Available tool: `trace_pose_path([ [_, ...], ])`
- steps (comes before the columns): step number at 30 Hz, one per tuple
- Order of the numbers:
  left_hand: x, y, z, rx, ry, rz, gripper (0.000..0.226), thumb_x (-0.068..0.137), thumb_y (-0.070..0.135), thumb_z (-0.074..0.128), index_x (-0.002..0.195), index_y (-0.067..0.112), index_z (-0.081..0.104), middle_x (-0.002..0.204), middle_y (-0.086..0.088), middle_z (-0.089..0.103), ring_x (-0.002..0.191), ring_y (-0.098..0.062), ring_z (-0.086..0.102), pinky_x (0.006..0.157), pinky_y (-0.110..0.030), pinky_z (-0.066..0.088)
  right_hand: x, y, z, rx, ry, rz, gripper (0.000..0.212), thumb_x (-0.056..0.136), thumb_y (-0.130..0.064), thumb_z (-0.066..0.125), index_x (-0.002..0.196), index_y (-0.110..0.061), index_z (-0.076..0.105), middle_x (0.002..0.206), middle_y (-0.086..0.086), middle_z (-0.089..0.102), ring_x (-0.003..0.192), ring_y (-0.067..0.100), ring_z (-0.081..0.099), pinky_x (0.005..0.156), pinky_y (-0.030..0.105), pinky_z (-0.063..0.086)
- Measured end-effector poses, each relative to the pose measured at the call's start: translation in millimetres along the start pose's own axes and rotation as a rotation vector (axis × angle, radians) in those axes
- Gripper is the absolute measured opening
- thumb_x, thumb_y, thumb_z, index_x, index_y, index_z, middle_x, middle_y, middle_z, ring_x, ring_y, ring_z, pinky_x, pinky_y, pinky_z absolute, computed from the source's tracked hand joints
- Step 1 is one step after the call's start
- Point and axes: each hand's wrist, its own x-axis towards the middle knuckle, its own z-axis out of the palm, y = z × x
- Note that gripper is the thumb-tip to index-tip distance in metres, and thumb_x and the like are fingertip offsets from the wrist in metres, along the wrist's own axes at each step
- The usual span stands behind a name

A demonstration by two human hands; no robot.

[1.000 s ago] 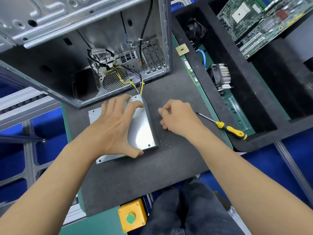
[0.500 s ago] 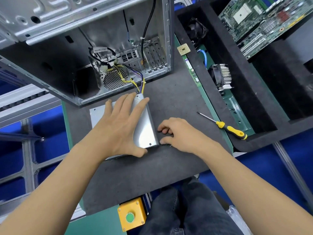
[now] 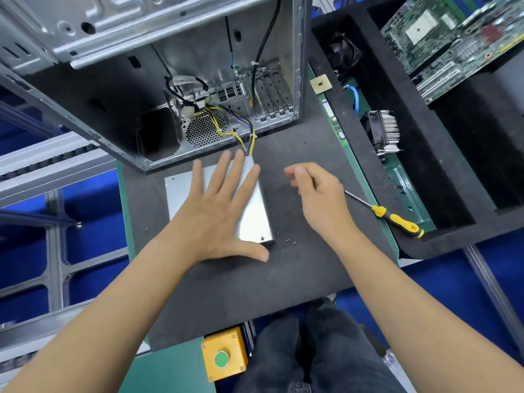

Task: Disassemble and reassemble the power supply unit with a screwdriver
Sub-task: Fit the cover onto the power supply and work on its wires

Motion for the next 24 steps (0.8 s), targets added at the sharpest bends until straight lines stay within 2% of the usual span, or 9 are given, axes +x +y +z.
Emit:
trace_pose_path([
  [3,1.5,1.7,3.1,-0.055,0.026,-0.013,0.145,0.052,0.107,0.015,0.158,0.012,-0.011,0.162,-0.023,-0.019,0.151,-0.039,-0.015,0.116,-0.068,0.005,1.6,6.3,-2.8,-0.074,-0.054,0.016,0.016,0.099,-0.029,0.055,0.101,-0.03,0.07,0.093,-0.016,0.07,0.084,-0.003,0.06,0.069,0.005,0.043],
  [6,0.9,-5.5,0.9,-0.107,-0.005,-0.023,0.14,0.052,0.102,0.032,0.156,0.022,-0.019,0.161,-0.022,-0.021,0.15,-0.039,-0.016,0.12,-0.06,0.003,-2.4,16.0,-5.8,-0.198,-0.199,0.018,0.014,0.095,-0.026,0.063,0.107,-0.025,0.069,0.098,-0.012,0.067,0.087,-0.005,0.059,0.074,0.005,0.044],
  [9,2.6,-7.3,-4.8,-0.063,0.029,-0.027,0.139,0.047,0.088,0.047,0.158,0.018,0.004,0.156,-0.023,0.014,0.14,-0.044,0.02,0.113,-0.056,0.021,-8.3,24.0,-12.6,-0.434,-0.322,-0.056,0.017,0.092,-0.021,0.069,0.109,-0.022,0.069,0.101,-0.008,0.063,0.094,0.005,0.057,0.085,0.016,0.044],
  [11,4.1,-6.3,-7.5,-0.04,0.047,-0.038,0.137,0.043,0.084,0.049,0.157,0.018,0.014,0.15,-0.021,0.024,0.133,-0.043,0.028,0.107,-0.053,0.026,-13.1,25.9,-17.4,-0.549,-0.406,-0.066,0.02,0.091,-0.023,0.07,0.111,-0.024,0.068,0.102,-0.011,0.058,0.1,0.009,0.049,0.087,0.018,0.038],
  [14,7.2,-8.8,-4.4,-0.048,0.053,-0.077,0.137,0.041,0.083,0.049,0.157,0.022,0.01,0.15,-0.019,0.021,0.133,-0.042,0.026,0.108,-0.054,0.026,-19.3,27.1,-21.4,-0.629,-0.504,-0.063,0.035,0.084,-0.035,0.076,0.117,-0.028,0.065,0.106,-0.013,0.05,0.107,0.007,0.04,0.094,0.021,0.036],
  [17,12.3,-14.0,-1.6,-0.069,0.05,-0.147,0.138,0.041,0.086,0.049,0.157,0.026,0.006,0.152,-0.018,0.017,0.134,-0.041,0.024,0.107,-0.054,0.024,-24.0,28.2,-17.8,-0.7,-0.532,-0.084,0.047,0.079,-0.045,0.078,0.121,-0.029,0.063,0.108,-0.011,0.046,0.111,0.011,0.039,0.1,0.026,0.032],
  [20,17.1,-19.2,-0.6,-0.123,0.016,-0.193,0.144,0.04,0.098,0.042,0.157,0.03,-0.005,0.157,-0.016,0.008,0.14,-0.039,0.015,0.111,-0.055,0.018,-26.3,32.3,-7.2,-0.786,-0.449,-0.166,0.036,0.086,-0.044,0.072,0.117,-0.028,0.065,0.105,-0.01,0.046,0.108,0.013,0.042,0.096,0.027,0.027],
  [24,13.4,-25.0,0.9,-0.2,-0.048,-0.159,0.151,0.034,0.11,0.028,0.152,0.033,-0.026,0.163,-0.011,-0.019,0.15,-0.035,-0.011,0.118,-0.061,-0.001,-29.9,33.3,2.8,-0.797,-0.343,-0.226,0.017,0.091,-0.034,0.068,0.106,-0.026,0.07,0.095,-0.012,0.05,0.102,0.016,0.048,0.089,0.034,0.033],
])
